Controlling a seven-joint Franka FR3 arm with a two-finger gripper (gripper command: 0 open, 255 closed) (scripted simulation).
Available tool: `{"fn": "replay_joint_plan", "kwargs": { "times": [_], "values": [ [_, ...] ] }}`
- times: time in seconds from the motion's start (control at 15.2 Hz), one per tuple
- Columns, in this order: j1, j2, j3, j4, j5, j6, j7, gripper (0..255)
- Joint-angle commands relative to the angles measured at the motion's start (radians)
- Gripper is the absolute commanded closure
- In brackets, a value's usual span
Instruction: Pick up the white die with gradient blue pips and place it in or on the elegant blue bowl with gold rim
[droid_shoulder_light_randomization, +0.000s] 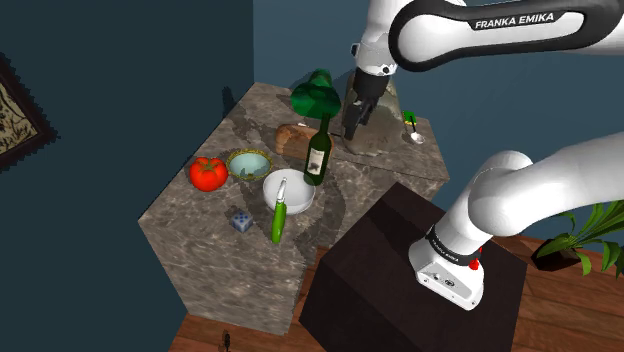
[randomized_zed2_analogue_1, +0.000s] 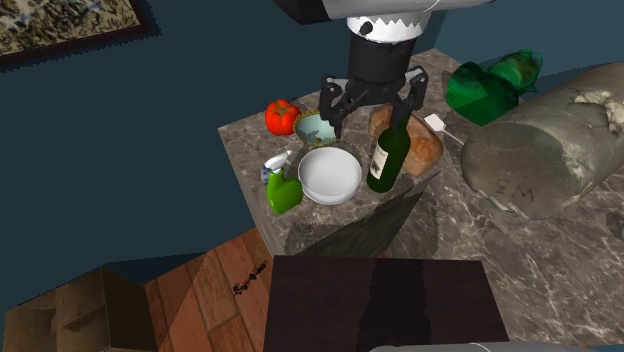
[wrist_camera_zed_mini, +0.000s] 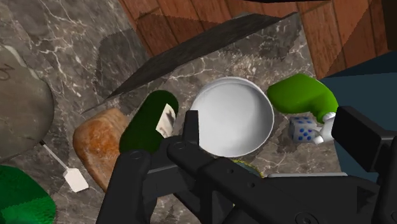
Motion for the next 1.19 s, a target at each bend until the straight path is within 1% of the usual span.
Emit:
{"fn": "replay_joint_plan", "kwargs": {
  "times": [0.0,0.33,0.59,0.86,1.12],
  "values": [
    [0.007,0.066,0.021,-0.003,0.008,0.072,0.016,0],
    [0.020,0.234,0.072,0.000,0.015,0.239,0.057,0],
    [0.026,0.384,0.112,0.029,0.000,0.362,0.098,0],
    [0.030,0.544,0.145,0.080,-0.041,0.469,0.152,0],
    [0.042,0.709,0.164,0.152,-0.109,0.557,0.220,0]
  ]
}}
